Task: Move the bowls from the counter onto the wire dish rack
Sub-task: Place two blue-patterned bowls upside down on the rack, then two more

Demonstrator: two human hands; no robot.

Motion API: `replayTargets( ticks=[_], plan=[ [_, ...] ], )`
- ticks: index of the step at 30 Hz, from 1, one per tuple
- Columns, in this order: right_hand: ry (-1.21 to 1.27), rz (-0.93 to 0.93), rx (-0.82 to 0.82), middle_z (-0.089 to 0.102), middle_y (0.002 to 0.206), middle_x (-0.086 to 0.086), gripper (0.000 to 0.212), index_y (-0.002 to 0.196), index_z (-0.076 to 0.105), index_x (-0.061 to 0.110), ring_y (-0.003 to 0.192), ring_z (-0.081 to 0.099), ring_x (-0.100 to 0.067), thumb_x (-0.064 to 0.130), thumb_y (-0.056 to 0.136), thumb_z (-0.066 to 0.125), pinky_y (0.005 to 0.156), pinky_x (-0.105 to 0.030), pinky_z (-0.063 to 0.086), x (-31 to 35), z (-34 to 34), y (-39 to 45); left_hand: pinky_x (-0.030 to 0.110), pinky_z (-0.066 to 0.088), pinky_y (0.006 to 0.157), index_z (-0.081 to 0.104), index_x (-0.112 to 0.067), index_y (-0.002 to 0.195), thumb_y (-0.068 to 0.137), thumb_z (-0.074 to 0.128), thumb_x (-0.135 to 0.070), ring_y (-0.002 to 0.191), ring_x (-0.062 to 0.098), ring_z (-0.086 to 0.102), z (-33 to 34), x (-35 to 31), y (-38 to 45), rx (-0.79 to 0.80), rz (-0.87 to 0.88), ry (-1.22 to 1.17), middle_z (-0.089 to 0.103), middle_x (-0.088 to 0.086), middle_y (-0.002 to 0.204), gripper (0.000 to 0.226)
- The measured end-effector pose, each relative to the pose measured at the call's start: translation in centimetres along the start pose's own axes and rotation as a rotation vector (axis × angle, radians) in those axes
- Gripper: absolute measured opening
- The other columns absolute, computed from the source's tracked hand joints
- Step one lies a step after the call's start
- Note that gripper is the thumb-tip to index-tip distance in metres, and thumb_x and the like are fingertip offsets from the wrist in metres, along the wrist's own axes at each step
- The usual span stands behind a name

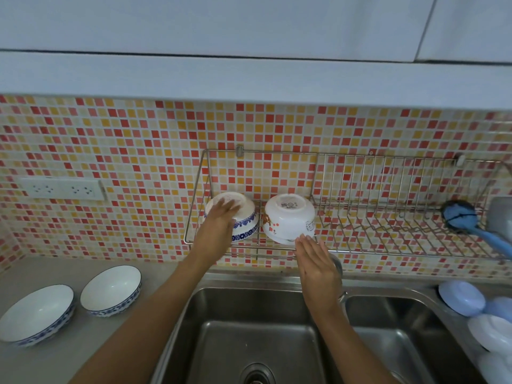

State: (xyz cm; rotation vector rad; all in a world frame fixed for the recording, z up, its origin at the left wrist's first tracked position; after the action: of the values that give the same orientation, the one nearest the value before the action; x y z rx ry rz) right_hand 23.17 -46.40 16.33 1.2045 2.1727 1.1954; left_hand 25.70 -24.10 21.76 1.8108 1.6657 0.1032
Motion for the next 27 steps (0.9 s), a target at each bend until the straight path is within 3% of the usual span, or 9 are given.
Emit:
replayTargets(
  ticks=[3, 6, 13, 16, 19, 21, 23, 25, 27],
  plan=[
    [-0.010, 0.000, 0.005, 0.066, 0.122, -0.012, 0.052, 0.118, 0.066, 0.004, 0.118, 0.060, -0.024, 0.004, 0.068, 0.082, 0.101, -0.048, 0.048, -0.1, 0.4, -0.3, 0.043, 0.019, 0.117, 0.036, -0.019, 0.142, 0.094, 0.050, -0.006, 0.143, 0.021, 0.021, 1.8, -5.5, -0.6, 0.049, 0.232, 0.091, 0.033, 0.001, 0.151, 0.052],
    [-0.018, 0.001, -0.006, 0.066, 0.121, -0.013, 0.050, 0.118, 0.067, 0.004, 0.117, 0.061, -0.025, 0.004, 0.070, 0.081, 0.104, -0.048, 0.044, -0.1, 0.5, -0.4, 0.039, 0.009, 0.120, 0.026, -0.017, 0.146, 0.100, 0.036, -0.018, 0.145, 0.018, 0.011, 4.8, -8.5, -0.7, 0.193, 0.356, 0.109, 0.021, 0.000, 0.156, 0.047],
    [0.026, 0.044, -0.032, 0.065, 0.123, -0.015, 0.050, 0.120, 0.064, 0.003, 0.119, 0.060, -0.026, 0.000, 0.072, 0.078, 0.101, -0.050, 0.048, 0.1, 0.3, -0.6, 0.040, 0.010, 0.120, 0.010, -0.018, 0.150, 0.101, 0.020, -0.031, 0.146, 0.016, 0.005, 7.2, -7.8, -0.2, 0.272, 0.360, 0.179, 0.010, 0.001, 0.158, 0.051],
    [0.032, 0.089, -0.009, 0.061, 0.129, -0.015, 0.052, 0.126, 0.059, 0.002, 0.126, 0.054, -0.028, 0.000, 0.077, 0.076, 0.102, -0.050, 0.047, 0.4, 0.3, -0.8, 0.034, 0.002, 0.120, 0.007, -0.016, 0.150, 0.100, 0.011, -0.040, 0.146, 0.016, 0.003, 6.8, -7.8, -0.5, 0.231, 0.325, 0.236, 0.008, 0.002, 0.158, 0.055],
    [0.035, 0.152, 0.014, 0.052, 0.139, -0.014, 0.046, 0.135, 0.049, 0.004, 0.135, 0.043, -0.027, 0.012, 0.091, 0.060, 0.107, -0.043, 0.042, 1.2, 0.0, -1.5, 0.032, -0.005, 0.117, 0.006, -0.016, 0.149, 0.097, 0.004, -0.046, 0.146, 0.015, -0.001, 6.1, -7.1, -1.9, 0.185, 0.275, 0.278, 0.004, 0.002, 0.158, 0.060],
    [0.067, 0.212, 0.032, 0.044, 0.146, -0.012, 0.046, 0.139, 0.045, 0.006, 0.139, 0.036, -0.027, 0.017, 0.095, 0.051, 0.103, -0.036, 0.044, 1.5, -0.2, -2.0, 0.036, -0.004, 0.116, 0.011, -0.017, 0.148, 0.099, 0.009, -0.042, 0.145, 0.017, 0.004, 5.5, -6.1, -3.5, 0.140, 0.280, 0.323, 0.011, 0.003, 0.158, 0.056],
    [0.072, 0.254, 0.078, 0.034, 0.152, -0.011, 0.054, 0.144, 0.038, 0.010, 0.143, 0.028, -0.028, 0.014, 0.094, 0.057, 0.097, -0.033, 0.043, 1.8, -0.1, -2.6, 0.042, 0.002, 0.115, 0.020, -0.019, 0.147, 0.099, 0.031, -0.030, 0.143, 0.021, 0.022, 4.7, -4.8, -5.5, 0.080, 0.291, 0.344, 0.027, 0.005, 0.154, 0.050],
    [0.051, 0.272, 0.130, 0.026, 0.156, -0.012, 0.066, 0.148, 0.033, 0.012, 0.146, 0.020, -0.029, 0.014, 0.089, 0.062, 0.100, -0.035, 0.036, 2.4, 0.2, -3.0, 0.045, 0.004, 0.113, 0.019, -0.021, 0.148, 0.088, 0.057, -0.014, 0.142, 0.024, 0.026, 4.2, -3.2, -7.4, 0.058, 0.262, 0.356, 0.030, 0.006, 0.153, 0.071],
    [0.031, 0.293, 0.189, 0.017, 0.159, -0.013, 0.071, 0.149, 0.030, 0.014, 0.147, 0.015, -0.031, 0.016, 0.087, 0.064, 0.108, -0.041, 0.030, 3.2, 0.9, -3.4, 0.046, 0.001, 0.113, 0.006, -0.023, 0.149, 0.081, 0.063, -0.006, 0.145, 0.025, 0.012, 3.6, -1.5, -8.9, 0.067, 0.232, 0.342, 0.018, 0.007, 0.156, 0.091]
  ],
)
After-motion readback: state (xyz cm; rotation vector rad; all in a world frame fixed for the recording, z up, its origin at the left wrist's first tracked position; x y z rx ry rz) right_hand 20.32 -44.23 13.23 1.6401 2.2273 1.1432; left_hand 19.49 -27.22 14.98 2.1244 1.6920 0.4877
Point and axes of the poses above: each hand's wrist, its own y-axis towards the middle knuckle, its own z-axis out of the palm, x = y × z, the point moved 9 cm from there along y, towards the middle knuckle
